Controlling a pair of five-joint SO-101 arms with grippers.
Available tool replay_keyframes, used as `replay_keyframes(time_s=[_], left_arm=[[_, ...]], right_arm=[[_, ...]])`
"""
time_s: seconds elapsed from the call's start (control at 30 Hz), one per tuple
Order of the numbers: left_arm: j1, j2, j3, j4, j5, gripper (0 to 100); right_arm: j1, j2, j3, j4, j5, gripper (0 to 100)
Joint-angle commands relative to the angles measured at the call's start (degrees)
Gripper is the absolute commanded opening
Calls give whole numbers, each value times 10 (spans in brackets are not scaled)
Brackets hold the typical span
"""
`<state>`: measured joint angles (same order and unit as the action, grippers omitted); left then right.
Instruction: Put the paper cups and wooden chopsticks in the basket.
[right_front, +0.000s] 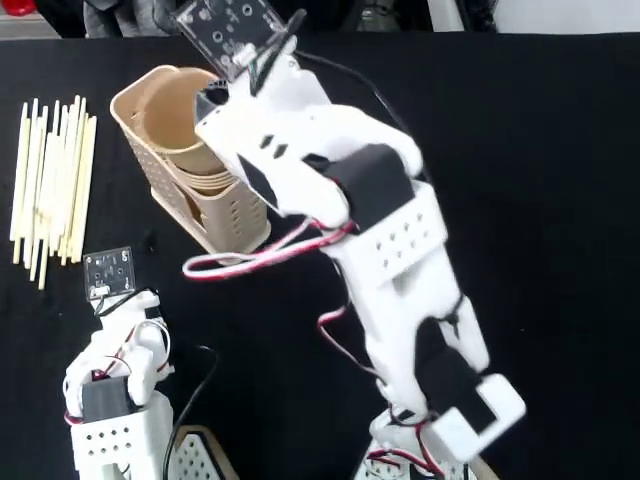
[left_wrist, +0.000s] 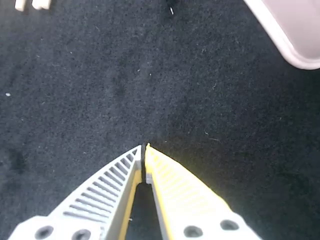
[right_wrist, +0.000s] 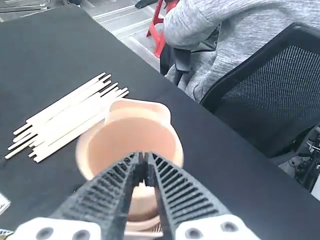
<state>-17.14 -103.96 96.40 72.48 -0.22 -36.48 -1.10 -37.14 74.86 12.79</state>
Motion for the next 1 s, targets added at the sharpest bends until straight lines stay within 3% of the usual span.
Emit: replay_keyframes(time_s=[0.0,0.13,0.27,0.5,0.8,0.97], left_arm=[[6,-1,9,3,4,30],[6,-1,9,3,4,30],[6,-1,9,3,4,30],[6,-1,9,3,4,30],[6,-1,9,3,4,30],[6,-1,9,3,4,30]], right_arm=[[23,11,-61,-8,-5,37],[32,11,-108,37,-34,86],[32,11,-189,149,-33,88],[64,-3,-242,265,40,89],[91,-254,96,264,85,89],[211,-389,291,260,97,89]])
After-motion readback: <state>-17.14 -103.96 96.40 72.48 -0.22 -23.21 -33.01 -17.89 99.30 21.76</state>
